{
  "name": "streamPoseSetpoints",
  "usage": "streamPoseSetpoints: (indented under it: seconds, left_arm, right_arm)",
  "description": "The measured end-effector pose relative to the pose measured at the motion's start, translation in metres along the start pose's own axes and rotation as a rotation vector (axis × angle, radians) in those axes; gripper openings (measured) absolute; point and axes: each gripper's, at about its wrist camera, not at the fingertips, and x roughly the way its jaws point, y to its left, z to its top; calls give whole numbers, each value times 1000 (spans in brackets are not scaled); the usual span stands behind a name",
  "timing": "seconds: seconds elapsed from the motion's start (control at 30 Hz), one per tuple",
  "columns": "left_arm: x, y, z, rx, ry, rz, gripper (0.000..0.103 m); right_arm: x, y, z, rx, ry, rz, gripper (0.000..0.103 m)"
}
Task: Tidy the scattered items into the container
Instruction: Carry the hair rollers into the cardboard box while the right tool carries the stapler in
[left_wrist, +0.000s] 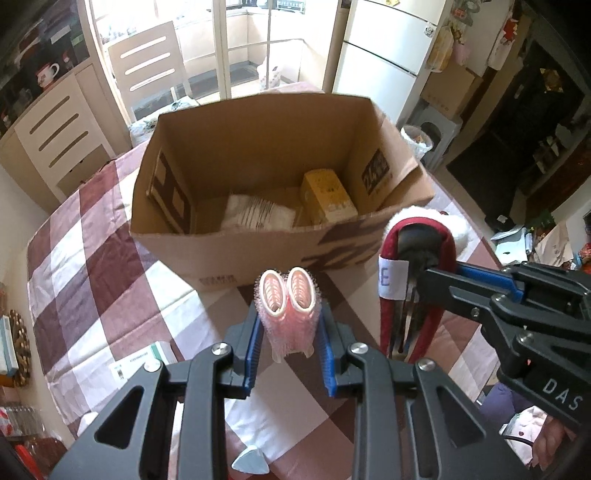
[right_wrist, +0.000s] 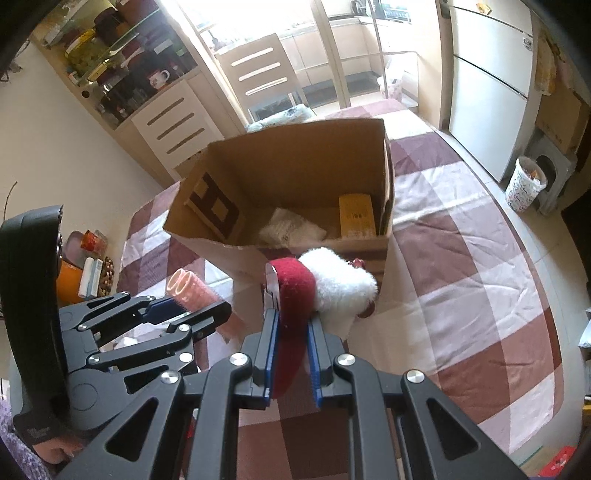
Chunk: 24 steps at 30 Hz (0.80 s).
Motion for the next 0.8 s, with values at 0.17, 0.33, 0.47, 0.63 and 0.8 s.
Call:
streamPoseSetpoints:
  seconds: [0.17, 0.33, 0.47, 0.63, 0.8]
  left_arm:
    - [-14, 5, 18, -3, -17, -39, 28]
    - [-31, 12, 44, -17, -45, -72, 28]
    - [-38, 20, 66, -28, -70, -79, 28]
    - [-34, 32, 96, -65, -79, -107, 28]
    - [-31, 45, 114, -102, -84, -133, 28]
  right_arm:
    - [-11, 4, 14, -9, -19, 24, 15]
    - [-24, 8, 34, -16, -53, 40, 15]
    - [-28, 12, 56, -38, -85, 35, 15]
    - [-23, 12, 88, -51, -116, 20, 15]
    - [-17, 12, 111, -51, -131, 20, 15]
